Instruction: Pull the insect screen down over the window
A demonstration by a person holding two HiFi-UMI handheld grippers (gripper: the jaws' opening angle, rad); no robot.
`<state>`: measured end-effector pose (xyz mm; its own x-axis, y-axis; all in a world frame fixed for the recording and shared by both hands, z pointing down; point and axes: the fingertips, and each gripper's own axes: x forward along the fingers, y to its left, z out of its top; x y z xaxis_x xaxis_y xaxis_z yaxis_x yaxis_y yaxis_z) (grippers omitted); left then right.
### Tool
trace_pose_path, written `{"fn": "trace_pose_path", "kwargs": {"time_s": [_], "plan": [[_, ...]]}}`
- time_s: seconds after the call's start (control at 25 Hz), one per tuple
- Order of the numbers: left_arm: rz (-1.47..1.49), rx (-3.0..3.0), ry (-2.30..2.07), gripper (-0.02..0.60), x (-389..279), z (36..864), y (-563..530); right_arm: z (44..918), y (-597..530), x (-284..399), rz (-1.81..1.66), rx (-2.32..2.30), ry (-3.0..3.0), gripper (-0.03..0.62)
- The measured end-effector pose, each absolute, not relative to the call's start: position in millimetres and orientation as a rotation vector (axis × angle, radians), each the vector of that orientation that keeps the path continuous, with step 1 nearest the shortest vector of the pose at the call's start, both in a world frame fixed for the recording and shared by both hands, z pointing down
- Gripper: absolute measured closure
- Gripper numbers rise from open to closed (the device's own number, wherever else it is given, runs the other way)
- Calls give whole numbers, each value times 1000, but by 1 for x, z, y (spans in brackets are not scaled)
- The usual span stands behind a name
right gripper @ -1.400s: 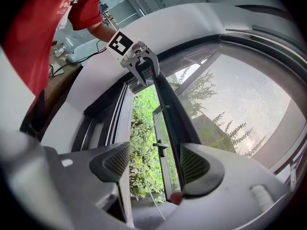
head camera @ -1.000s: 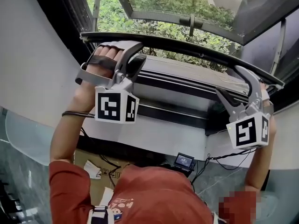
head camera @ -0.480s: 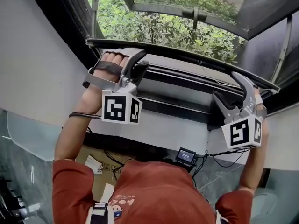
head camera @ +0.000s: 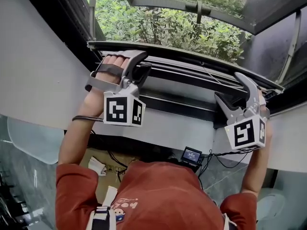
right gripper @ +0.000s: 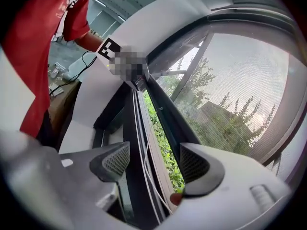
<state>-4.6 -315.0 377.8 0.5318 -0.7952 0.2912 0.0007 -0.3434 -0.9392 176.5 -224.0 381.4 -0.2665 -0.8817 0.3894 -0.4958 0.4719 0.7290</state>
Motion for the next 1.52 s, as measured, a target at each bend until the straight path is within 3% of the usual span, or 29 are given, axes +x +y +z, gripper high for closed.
{"fn": "trace_pose_path", "kwargs": {"time_s": [1.52], "plan": [[-1030, -1863, 655, 410, -1, 446, -314, 448, -223, 180, -506, 1206, -1979, 266]]}}
